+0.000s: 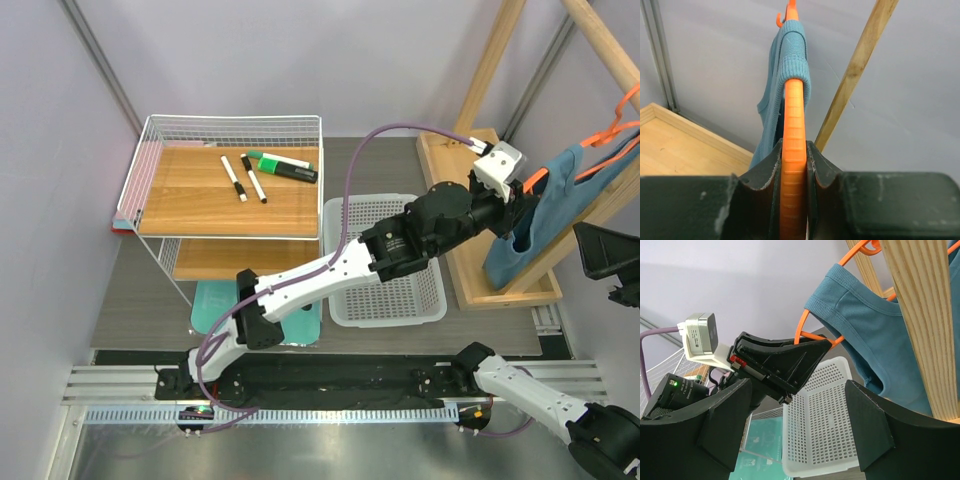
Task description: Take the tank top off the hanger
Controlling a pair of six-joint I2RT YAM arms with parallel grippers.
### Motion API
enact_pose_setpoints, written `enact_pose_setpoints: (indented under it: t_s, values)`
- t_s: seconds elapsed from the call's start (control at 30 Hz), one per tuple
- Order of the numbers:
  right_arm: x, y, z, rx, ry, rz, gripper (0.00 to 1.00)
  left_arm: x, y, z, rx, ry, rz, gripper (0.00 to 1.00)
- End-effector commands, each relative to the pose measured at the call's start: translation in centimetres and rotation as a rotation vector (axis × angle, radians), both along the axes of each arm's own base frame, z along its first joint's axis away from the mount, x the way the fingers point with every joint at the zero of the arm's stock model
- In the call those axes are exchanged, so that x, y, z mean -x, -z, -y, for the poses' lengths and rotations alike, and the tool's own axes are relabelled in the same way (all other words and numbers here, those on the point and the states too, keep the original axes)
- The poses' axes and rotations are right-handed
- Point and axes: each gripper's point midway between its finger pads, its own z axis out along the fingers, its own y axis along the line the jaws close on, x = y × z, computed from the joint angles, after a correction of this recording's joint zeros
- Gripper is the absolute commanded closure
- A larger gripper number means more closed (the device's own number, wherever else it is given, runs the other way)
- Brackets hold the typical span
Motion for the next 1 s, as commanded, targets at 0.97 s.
enact_pose_setpoints:
  t_s: [0.97]
  values:
    - [-3.1,-0.4,1.9,0.059,0.222,-0.065,0.19,2.0,-10.7,-6.5,0.267,-0.004,-0.009,1.0]
